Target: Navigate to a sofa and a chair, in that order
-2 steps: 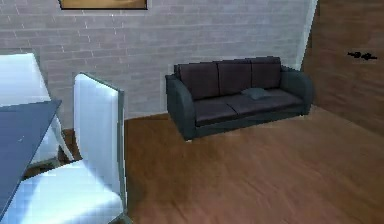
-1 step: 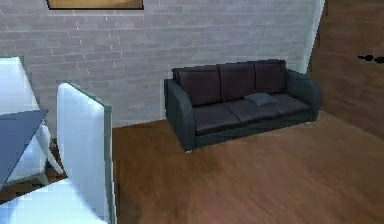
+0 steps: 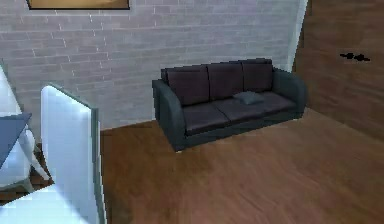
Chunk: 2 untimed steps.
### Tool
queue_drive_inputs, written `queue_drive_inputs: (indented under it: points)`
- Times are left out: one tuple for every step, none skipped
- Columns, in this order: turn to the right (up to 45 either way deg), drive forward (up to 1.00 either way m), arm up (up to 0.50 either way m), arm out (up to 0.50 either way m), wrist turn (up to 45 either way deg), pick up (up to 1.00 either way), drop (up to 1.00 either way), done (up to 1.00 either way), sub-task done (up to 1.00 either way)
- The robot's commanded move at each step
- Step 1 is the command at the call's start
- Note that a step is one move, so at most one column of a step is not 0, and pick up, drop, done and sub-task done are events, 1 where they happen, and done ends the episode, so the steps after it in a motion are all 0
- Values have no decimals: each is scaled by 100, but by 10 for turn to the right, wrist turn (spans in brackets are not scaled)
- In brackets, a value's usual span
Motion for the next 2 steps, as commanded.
queue_drive_inputs:
  points:
    - [0, 100, 0, 0, 0, 0, 0, 0, 0]
    - [30, 0, 0, 0, 0, 0, 0, 0, 0]
